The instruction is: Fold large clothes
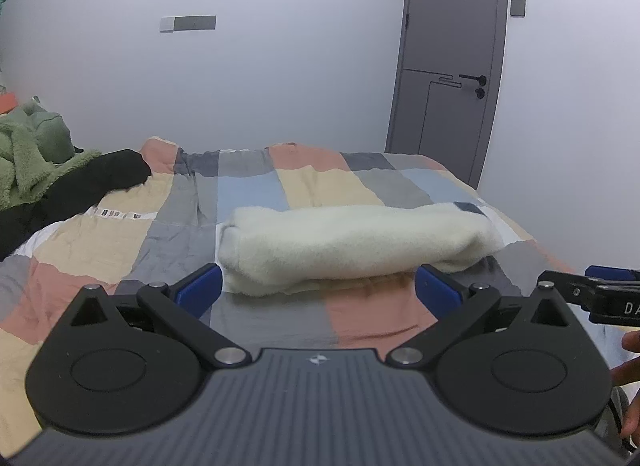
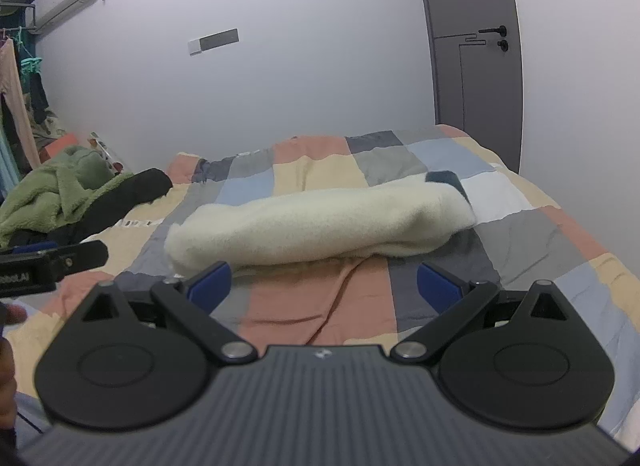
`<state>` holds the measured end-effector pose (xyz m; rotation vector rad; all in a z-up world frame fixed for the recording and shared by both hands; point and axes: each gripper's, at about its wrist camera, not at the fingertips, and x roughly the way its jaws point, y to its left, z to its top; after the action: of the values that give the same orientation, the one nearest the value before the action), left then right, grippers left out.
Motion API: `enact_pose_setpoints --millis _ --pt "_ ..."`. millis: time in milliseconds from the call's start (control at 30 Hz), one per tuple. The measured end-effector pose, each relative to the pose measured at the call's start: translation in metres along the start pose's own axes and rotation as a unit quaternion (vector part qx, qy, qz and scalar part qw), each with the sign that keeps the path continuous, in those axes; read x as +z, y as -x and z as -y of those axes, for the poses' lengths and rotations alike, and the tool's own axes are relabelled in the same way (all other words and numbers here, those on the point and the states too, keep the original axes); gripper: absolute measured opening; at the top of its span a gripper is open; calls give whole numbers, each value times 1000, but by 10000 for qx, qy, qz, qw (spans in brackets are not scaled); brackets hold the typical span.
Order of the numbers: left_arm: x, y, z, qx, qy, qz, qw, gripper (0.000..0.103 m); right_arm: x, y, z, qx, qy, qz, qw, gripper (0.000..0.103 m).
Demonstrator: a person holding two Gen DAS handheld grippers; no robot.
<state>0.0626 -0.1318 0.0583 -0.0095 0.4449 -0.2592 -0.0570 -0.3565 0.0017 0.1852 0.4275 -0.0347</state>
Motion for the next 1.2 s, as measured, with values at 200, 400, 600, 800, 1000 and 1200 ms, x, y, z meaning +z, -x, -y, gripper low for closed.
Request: enact_pose_setpoints --millis 200,400,600,800,1000,1200 --pt "0 2 1 52 -22 7 10000 103 -2 1 -1 -28 37 17 10000 101" --pt "0 6 3 106 -16 44 9999 103 -3 1 -1 -19 77 22 10000 101" --pt "1 10 0 106 28 77 9999 103 -2 0 -2 6 95 14 10000 101" --pt "1 14 0 90 52 103 9999 103 -1 3 -7 32 142 62 9999 101" --pt "2 16 -3 83 80 133 9998 103 -1 4 -8 23 96 38 9999 101" --pt "2 18 -3 70 103 132 9998 103 1 3 -9 20 168 13 9999 101"
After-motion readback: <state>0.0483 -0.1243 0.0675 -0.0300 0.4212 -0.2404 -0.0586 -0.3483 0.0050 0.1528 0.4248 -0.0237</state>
